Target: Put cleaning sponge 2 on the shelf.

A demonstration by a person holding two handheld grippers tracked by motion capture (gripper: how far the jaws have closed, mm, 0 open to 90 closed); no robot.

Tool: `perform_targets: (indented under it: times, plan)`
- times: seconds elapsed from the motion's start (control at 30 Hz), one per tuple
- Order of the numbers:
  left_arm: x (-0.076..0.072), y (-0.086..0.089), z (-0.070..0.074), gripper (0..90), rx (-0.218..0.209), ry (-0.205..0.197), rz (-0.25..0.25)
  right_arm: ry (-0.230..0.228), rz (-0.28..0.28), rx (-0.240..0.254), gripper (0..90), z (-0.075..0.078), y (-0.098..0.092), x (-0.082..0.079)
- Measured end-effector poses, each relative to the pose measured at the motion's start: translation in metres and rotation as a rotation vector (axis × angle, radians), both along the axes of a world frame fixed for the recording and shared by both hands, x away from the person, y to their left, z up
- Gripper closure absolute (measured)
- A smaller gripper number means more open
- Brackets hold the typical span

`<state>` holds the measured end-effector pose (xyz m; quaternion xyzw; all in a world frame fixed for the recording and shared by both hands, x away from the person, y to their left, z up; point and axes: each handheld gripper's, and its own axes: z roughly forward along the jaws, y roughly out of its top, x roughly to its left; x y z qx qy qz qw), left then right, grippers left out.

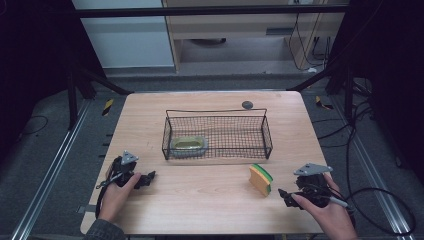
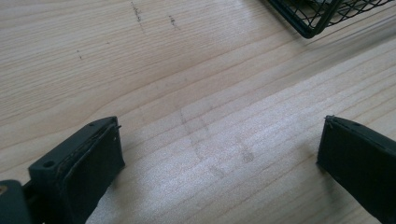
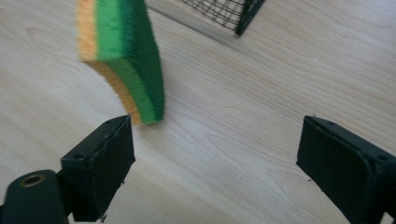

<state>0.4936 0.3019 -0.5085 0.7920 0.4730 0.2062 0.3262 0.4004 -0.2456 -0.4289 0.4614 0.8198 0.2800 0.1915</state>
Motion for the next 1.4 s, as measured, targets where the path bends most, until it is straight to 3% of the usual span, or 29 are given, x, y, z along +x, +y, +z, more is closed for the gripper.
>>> perform_targets:
  times: [0.23,0.63,0.93,1.4]
  plan:
    - [0.0,0.0,0.0,0.0,0.001,-0.001,0.002,0.032,0.072,-0.06,20.6,0.03,0.028,0.001]
    - [0.0,-0.001,0.0,0.0,0.001,0.0,0.009,0.112,0.13,-0.119,37.1,0.048,0.056,0.015]
    - [0.0,-0.001,0.0,0.0,0.001,0.0,0.012,0.191,0.161,-0.124,44.7,0.045,0.069,0.034]
    - [0.001,-0.001,0.0,0.0,0.003,-0.001,0.01,0.283,0.177,-0.167,50.7,0.024,0.091,0.062]
